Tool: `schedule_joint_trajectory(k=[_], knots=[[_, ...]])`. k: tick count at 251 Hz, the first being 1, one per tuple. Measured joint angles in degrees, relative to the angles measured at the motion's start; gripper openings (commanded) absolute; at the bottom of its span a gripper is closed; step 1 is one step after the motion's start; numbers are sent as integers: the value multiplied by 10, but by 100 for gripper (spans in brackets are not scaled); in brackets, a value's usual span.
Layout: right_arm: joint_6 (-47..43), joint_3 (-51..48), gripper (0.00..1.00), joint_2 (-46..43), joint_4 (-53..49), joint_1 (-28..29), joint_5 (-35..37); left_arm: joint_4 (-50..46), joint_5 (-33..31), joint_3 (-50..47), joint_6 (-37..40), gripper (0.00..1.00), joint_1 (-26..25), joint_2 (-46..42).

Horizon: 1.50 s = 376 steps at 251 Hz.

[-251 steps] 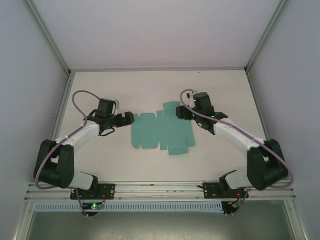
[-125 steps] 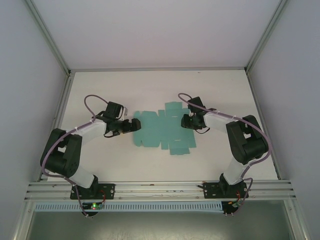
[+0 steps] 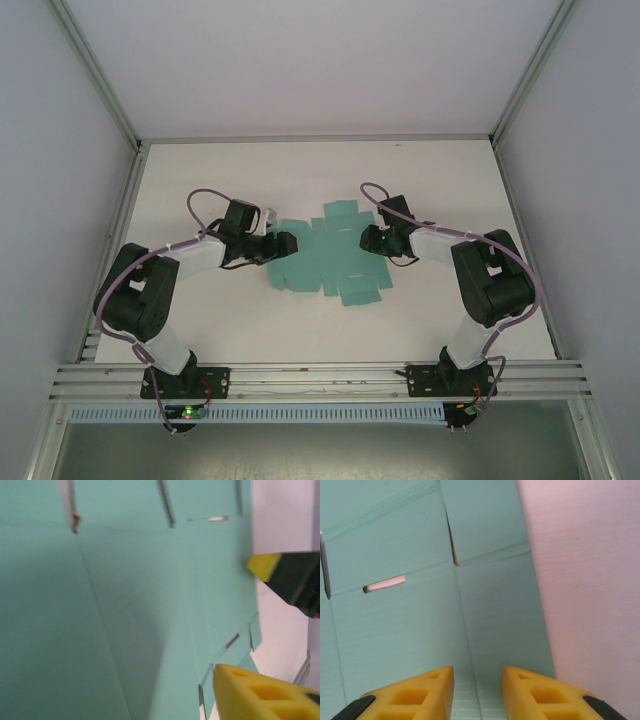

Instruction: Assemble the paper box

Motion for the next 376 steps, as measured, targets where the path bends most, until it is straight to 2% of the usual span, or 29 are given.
schedule_joint_trajectory(k=[18, 30, 41, 56, 69, 72, 116, 142, 173, 199, 208, 219, 231, 251, 262, 283, 309, 316, 328, 338, 356, 376], knots=[[-1, -5, 36, -6, 4, 1, -3, 6, -1, 4, -9, 18, -5, -5], [-4, -9, 43, -14, 3, 1, -5, 4, -4, 5, -12, 8, -5, -11], [-14, -14, 58, -24, -5, 1, -9, 3, -4, 7, -11, 2, -5, -21], [-23, -19, 69, -46, -15, 0, -18, 1, -3, 10, -11, 0, -6, -39], [-40, -20, 95, -75, -25, -3, -27, -1, -2, 11, -11, 0, -6, -59], [-41, -20, 98, -86, -29, -6, -28, -2, -2, 11, -10, 0, -6, -65], [-82, -23, 99, -219, -36, -59, -64, -5, 28, 12, -1, 0, -6, -160], [-103, -40, 99, -278, -21, -90, -115, -8, 41, 20, 1, 0, -6, -218], [-126, -70, 100, -322, -4, -92, -190, -13, 40, 30, 0, 0, -6, -283], [-136, -88, 94, -349, 1, -92, -234, -16, 40, 37, 0, 0, -6, -318], [-137, -91, 86, -356, 2, -92, -245, -18, 40, 37, 0, 0, -6, -326], [-134, -94, 72, -364, 4, -92, -257, -21, 40, 37, -1, 0, -6, -333], [-136, -95, 64, -372, 8, -92, -271, -24, 40, 37, -1, 0, -6, -339], [-138, -95, 45, -381, 14, -92, -288, -32, 38, 37, -1, 0, -6, -346], [-133, -96, 31, -385, 15, -92, -290, -38, 33, 37, 0, 0, -6, -350], [-138, -96, 21, -389, 16, -93, -293, -48, 24, 37, 1, 0, -6, -355], [-144, -96, 0, -391, 14, -93, -297, -61, 9, 37, 2, 0, -6, -358], [-144, -95, 0, -391, 11, -93, -298, -64, 6, 37, 3, 15, -6, -359], [-150, -95, 0, -391, 7, -92, -298, -74, -5, 37, 7, 67, -6, -359], [-162, -94, 0, -391, 1, -92, -293, -82, -19, 36, 9, 99, -6, -359], [-186, -94, 0, -390, -16, -91, -276, -103, -54, 35, 15, 100, -6, -362], [-223, -88, 0, -379, -39, -80, -253, -148, -125, 30, 20, 100, -6, -374]])
